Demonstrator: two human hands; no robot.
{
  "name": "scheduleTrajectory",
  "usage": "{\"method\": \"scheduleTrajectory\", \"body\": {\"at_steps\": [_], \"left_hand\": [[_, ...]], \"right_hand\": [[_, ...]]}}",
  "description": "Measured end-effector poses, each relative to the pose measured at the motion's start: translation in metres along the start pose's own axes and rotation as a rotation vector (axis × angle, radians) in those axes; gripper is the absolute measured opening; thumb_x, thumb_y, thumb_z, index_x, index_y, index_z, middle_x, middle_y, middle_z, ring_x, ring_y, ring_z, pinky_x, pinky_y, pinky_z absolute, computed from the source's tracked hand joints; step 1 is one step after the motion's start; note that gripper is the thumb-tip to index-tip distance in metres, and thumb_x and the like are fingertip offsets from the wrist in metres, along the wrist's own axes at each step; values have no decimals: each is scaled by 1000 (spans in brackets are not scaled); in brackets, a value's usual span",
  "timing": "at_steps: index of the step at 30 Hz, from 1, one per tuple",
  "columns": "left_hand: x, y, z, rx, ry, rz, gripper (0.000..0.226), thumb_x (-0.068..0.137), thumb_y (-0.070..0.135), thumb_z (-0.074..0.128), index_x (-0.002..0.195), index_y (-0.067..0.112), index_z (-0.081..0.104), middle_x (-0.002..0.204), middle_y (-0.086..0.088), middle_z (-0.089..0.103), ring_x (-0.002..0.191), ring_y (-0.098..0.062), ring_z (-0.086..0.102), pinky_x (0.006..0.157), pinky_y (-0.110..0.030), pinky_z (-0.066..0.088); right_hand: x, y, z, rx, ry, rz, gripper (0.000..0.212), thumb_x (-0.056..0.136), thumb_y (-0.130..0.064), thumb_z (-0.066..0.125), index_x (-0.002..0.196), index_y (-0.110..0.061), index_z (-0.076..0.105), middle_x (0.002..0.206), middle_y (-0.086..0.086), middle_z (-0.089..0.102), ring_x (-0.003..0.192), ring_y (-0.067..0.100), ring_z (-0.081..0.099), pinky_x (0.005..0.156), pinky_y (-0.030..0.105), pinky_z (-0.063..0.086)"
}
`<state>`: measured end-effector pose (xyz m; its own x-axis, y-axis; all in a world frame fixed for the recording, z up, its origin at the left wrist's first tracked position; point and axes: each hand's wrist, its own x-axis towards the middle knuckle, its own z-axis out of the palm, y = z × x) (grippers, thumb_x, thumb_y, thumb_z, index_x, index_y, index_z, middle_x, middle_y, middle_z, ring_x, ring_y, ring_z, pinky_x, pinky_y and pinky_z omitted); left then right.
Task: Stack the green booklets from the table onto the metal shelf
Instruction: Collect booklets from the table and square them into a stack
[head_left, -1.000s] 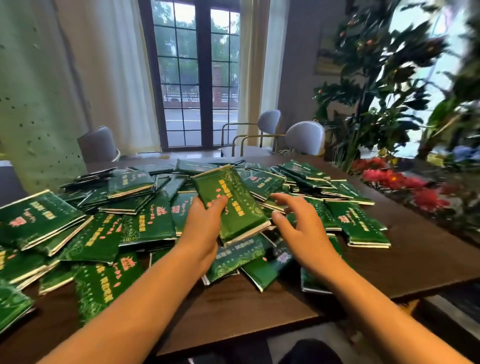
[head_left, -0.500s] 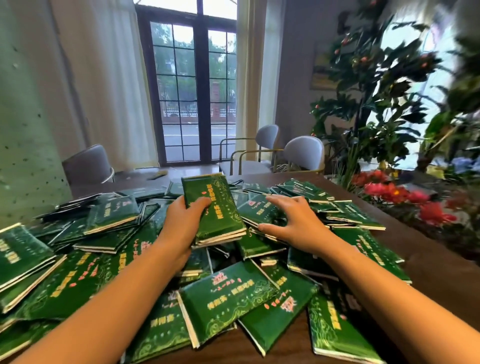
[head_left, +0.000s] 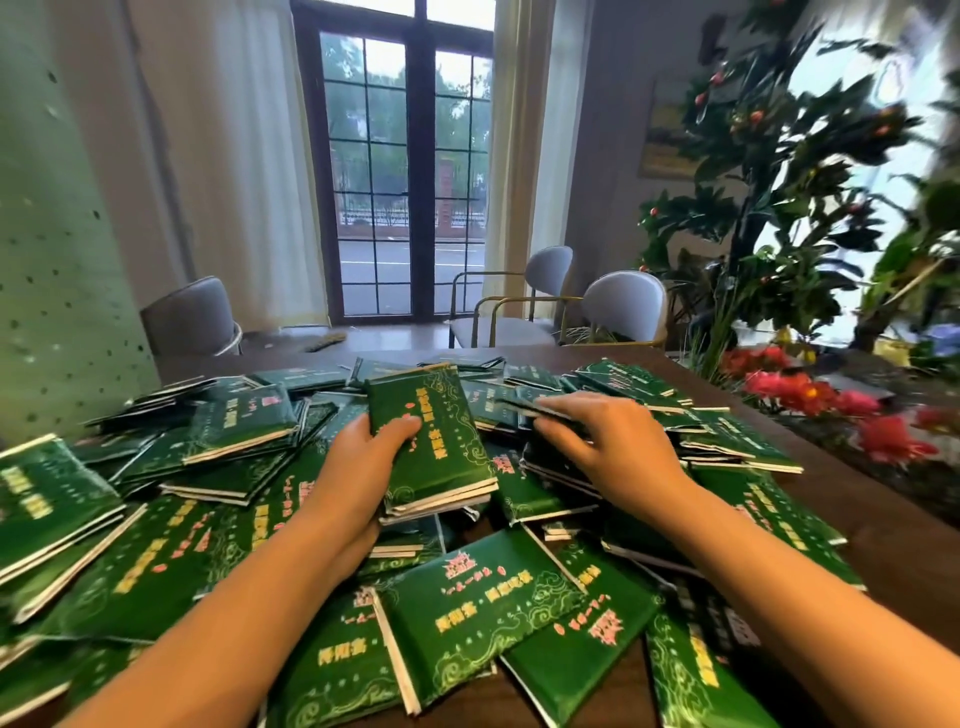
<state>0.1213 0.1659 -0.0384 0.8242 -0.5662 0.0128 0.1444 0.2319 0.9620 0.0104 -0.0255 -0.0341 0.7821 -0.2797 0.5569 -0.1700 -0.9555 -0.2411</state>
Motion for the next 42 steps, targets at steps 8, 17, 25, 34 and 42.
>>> {"method": "scheduleTrajectory", "body": {"at_steps": [8, 17, 25, 34, 42], "left_hand": [[-1, -1, -2, -45, -41, -102, 8, 95, 12, 53, 95, 7, 60, 66, -7, 72, 56, -17, 69, 50, -28, 57], [-4, -1, 3, -34, -92, -113, 17, 98, 13, 46, 95, 6, 62, 70, -9, 73, 63, -19, 70, 62, -32, 56], [-1, -1, 1, -158, -126, -192, 32, 91, 34, 57, 107, 6, 62, 79, -16, 70, 67, -28, 68, 64, -40, 58], [4, -3, -6, -205, 37, -168, 32, 91, 21, 62, 120, 11, 55, 82, -10, 72, 65, -23, 69, 54, -36, 59], [3, -4, -4, -234, 42, -135, 21, 90, 21, 62, 110, 14, 57, 73, -8, 73, 67, -24, 69, 66, -39, 57]], "right_hand": [[2, -18, -15, 635, 37, 70, 33, 89, -41, 47, 100, -19, 69, 84, 2, 71, 74, 11, 65, 64, 25, 52], [-8, -42, 1, 496, 33, -134, 31, 91, -32, 51, 111, -18, 70, 120, -15, 60, 113, -5, 55, 95, 9, 40], [-16, -58, 11, 286, -101, -402, 39, 96, -36, 42, 123, -19, 63, 132, -9, 56, 114, 10, 47, 97, 17, 36], [12, -20, 8, 98, -181, 35, 47, 96, -38, 49, 139, -21, 43, 141, -1, 48, 131, 18, 36, 107, 30, 29], [28, 1, 21, -157, -475, 271, 79, 89, -62, 44, 150, -19, 21, 155, 5, 27, 142, 25, 24, 113, 40, 24]]}}
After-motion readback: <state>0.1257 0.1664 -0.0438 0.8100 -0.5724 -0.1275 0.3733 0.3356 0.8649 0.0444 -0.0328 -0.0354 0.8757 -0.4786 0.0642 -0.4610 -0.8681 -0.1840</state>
